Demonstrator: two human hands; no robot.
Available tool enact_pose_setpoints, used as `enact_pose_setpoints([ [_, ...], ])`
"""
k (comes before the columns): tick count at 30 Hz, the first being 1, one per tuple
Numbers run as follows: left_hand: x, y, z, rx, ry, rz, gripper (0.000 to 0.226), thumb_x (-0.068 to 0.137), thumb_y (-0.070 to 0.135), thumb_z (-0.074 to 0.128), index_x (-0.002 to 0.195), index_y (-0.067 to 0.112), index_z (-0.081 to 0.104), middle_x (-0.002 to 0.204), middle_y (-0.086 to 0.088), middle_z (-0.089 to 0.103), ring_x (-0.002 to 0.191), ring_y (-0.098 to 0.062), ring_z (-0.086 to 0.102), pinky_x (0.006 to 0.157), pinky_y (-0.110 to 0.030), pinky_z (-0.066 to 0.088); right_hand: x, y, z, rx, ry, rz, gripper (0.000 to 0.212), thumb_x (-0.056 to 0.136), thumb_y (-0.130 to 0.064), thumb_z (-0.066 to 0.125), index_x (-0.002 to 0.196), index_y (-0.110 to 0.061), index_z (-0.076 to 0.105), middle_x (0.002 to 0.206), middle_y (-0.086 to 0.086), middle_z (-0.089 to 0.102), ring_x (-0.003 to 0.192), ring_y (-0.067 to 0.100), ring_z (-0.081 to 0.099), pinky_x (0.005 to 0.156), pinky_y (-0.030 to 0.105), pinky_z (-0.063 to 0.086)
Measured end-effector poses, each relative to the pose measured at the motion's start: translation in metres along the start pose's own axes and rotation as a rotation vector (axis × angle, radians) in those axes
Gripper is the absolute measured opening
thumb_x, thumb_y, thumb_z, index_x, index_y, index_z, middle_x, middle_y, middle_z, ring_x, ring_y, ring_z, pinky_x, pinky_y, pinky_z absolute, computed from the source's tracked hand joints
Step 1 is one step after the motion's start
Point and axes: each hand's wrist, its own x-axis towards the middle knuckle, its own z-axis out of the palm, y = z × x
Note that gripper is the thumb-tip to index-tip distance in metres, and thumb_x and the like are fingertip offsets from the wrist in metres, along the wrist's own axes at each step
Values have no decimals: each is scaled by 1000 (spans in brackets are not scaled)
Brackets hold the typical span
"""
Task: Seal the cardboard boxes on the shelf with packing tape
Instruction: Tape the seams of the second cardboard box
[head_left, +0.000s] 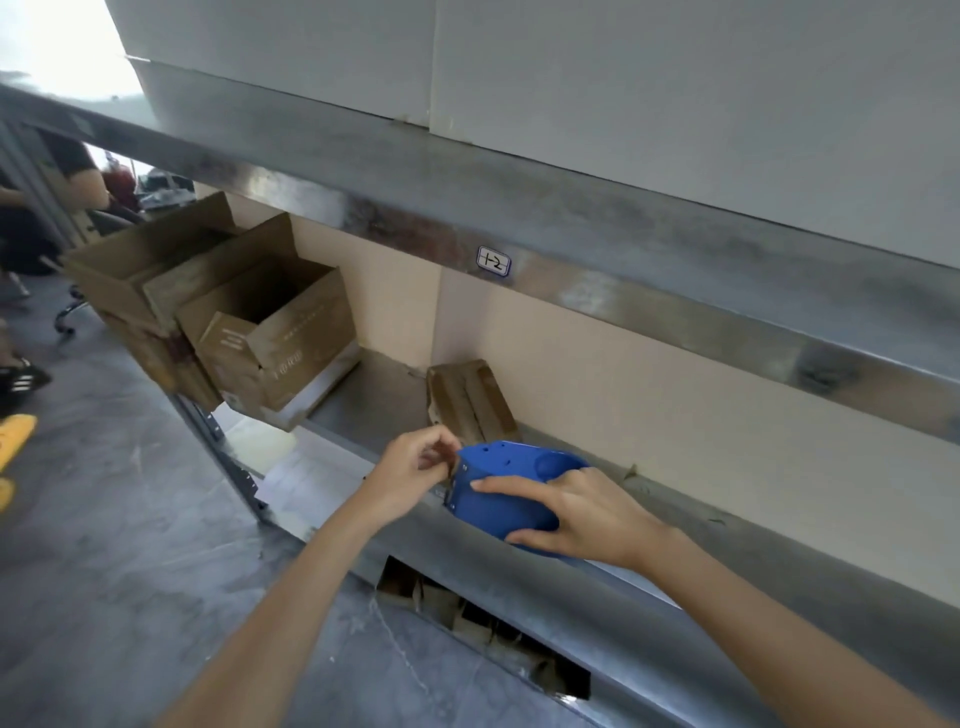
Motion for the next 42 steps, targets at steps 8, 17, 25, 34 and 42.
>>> enact_pose_setpoints([
  [8, -3, -1, 2, 122, 98, -57, 34, 90, -9, 56, 85, 24, 59, 92, 6, 66, 92, -8, 62, 86, -35, 56, 7, 0, -3, -12, -7, 26, 58, 94, -51, 54, 145, -55, 27, 49, -4, 30, 47, 10, 30, 51, 26, 27],
  [17, -9, -11, -29, 50, 162, -107, 15, 91, 7, 66, 82, 18, 63, 84, 4, 66, 85, -10, 61, 80, -23, 46, -1, 14, -10, -36, -9, 107, 59, 93, -53, 54, 142, -60, 23, 49, -5, 31, 49, 10, 31, 53, 24, 28],
  [25, -19, -31, -34, 11, 139, -157, 12, 93, 12, 66, 84, 19, 61, 83, 9, 65, 87, -10, 61, 81, -23, 46, -26, 42, -22, -56, -36, 263, 57, 90, -49, 60, 140, -58, 35, 48, -12, 29, 46, 6, 31, 56, 23, 28],
  [34, -10, -36, -2, -34, 215, -147, 8, 90, 15, 71, 89, 16, 63, 90, 3, 67, 89, -8, 62, 83, -23, 49, -35, 54, -18, -37, -97, 327, 57, 92, -49, 58, 142, -57, 32, 52, -14, 33, 48, 7, 35, 51, 13, 24],
  [42, 2, -45, 10, 1, 252, -133, 18, 92, 6, 65, 85, 19, 55, 87, -3, 64, 87, -17, 64, 76, -16, 46, -35, 60, -10, -2, -109, 344, 56, 93, -48, 57, 141, -58, 31, 58, -19, 36, 51, 3, 37, 53, 12, 25],
])
